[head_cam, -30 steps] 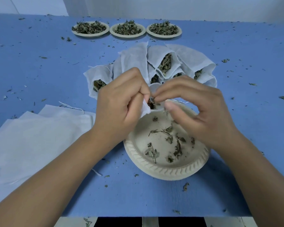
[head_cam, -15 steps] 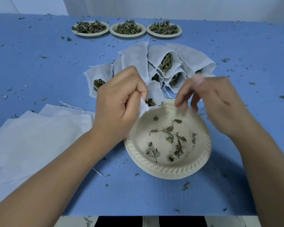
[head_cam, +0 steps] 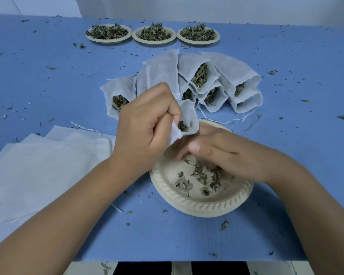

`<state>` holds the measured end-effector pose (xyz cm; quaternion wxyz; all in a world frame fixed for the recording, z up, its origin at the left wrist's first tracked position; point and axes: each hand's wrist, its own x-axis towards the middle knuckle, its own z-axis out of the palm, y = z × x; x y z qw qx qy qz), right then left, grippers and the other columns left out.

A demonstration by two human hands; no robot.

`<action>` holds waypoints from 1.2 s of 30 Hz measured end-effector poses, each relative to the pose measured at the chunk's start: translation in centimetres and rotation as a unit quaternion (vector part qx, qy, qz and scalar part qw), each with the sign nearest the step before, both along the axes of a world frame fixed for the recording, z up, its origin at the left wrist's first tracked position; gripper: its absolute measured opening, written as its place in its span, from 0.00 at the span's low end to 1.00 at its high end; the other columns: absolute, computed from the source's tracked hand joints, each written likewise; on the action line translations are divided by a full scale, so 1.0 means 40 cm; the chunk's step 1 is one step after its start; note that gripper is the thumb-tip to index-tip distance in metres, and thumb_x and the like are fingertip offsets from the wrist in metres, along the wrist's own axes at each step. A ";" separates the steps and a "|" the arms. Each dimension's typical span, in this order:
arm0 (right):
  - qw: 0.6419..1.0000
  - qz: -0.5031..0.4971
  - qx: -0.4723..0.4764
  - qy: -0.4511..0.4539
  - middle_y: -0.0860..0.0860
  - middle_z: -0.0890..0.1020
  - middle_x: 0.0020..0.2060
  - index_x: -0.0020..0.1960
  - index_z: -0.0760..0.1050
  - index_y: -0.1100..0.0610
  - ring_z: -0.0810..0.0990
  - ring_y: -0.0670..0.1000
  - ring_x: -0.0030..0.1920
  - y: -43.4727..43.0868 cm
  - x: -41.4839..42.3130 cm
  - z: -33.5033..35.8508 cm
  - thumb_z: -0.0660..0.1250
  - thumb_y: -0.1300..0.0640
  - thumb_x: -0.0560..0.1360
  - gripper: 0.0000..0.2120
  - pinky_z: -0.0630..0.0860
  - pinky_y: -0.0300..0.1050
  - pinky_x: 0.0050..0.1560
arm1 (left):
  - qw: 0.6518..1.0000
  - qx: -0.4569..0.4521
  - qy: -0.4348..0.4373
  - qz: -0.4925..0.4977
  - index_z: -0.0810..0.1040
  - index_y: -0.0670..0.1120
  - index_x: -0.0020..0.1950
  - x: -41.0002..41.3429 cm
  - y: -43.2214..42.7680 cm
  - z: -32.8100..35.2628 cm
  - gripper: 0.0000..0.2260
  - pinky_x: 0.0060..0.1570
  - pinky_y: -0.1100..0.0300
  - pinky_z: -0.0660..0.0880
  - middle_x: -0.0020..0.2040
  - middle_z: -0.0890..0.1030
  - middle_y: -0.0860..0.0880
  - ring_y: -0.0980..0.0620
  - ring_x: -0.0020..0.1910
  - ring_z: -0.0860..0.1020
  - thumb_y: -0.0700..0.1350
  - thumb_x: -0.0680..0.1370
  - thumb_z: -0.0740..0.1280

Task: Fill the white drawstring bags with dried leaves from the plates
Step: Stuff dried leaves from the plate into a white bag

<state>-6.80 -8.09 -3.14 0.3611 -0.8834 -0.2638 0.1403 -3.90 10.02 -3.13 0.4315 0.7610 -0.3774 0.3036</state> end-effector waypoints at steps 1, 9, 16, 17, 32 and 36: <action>0.999 0.016 0.030 0.042 0.50 0.81 0.50 0.51 0.81 0.58 0.77 0.48 0.56 -0.001 -0.005 0.002 0.52 0.43 0.80 0.24 0.72 0.50 0.59 | 1.000 -0.001 -0.001 -0.001 0.74 0.39 0.33 0.000 0.000 0.000 0.12 0.31 0.55 0.62 0.31 0.70 0.43 0.48 0.31 0.66 0.29 0.69 0.53; 0.994 -0.071 -0.049 -0.064 0.48 0.79 0.33 0.38 0.79 0.57 0.79 0.47 0.35 -0.030 0.005 0.019 0.51 0.38 0.78 0.28 0.75 0.44 0.41 | 1.000 -0.003 0.001 0.001 0.73 0.39 0.33 0.003 0.000 0.000 0.12 0.31 0.56 0.61 0.31 0.70 0.44 0.49 0.31 0.65 0.29 0.68 0.53; 0.990 -0.118 0.066 0.042 0.55 0.80 0.25 0.32 0.80 0.62 0.79 0.54 0.24 -0.043 -0.002 0.038 0.56 0.31 0.75 0.35 0.76 0.43 0.29 | 1.000 -0.001 0.007 0.007 0.73 0.38 0.32 0.003 0.002 0.001 0.12 0.32 0.58 0.61 0.31 0.70 0.43 0.49 0.31 0.66 0.29 0.68 0.53; 0.988 -0.113 0.056 0.091 0.56 0.80 0.25 0.33 0.81 0.63 0.79 0.55 0.24 -0.041 -0.003 0.038 0.56 0.30 0.74 0.37 0.75 0.43 0.27 | 1.000 0.000 0.006 0.008 0.73 0.38 0.32 0.002 0.001 0.001 0.12 0.32 0.58 0.61 0.31 0.70 0.44 0.49 0.31 0.66 0.29 0.68 0.53; 0.982 -0.024 0.115 0.149 0.58 0.82 0.39 0.40 0.79 0.60 0.80 0.58 0.36 -0.028 -0.017 0.053 0.72 0.57 0.72 0.06 0.78 0.48 0.39 | 1.000 0.002 0.004 -0.002 0.73 0.39 0.32 -0.001 0.001 -0.001 0.12 0.31 0.56 0.62 0.31 0.70 0.44 0.49 0.31 0.66 0.29 0.68 0.53; 0.995 0.039 -0.012 0.094 0.46 0.76 0.56 0.57 0.79 0.46 0.74 0.51 0.57 -0.021 -0.019 0.044 0.78 0.62 0.67 0.23 0.73 0.48 0.57 | 1.000 -0.001 0.002 0.001 0.73 0.39 0.32 0.002 0.002 -0.001 0.12 0.31 0.54 0.62 0.31 0.70 0.44 0.48 0.30 0.67 0.29 0.68 0.53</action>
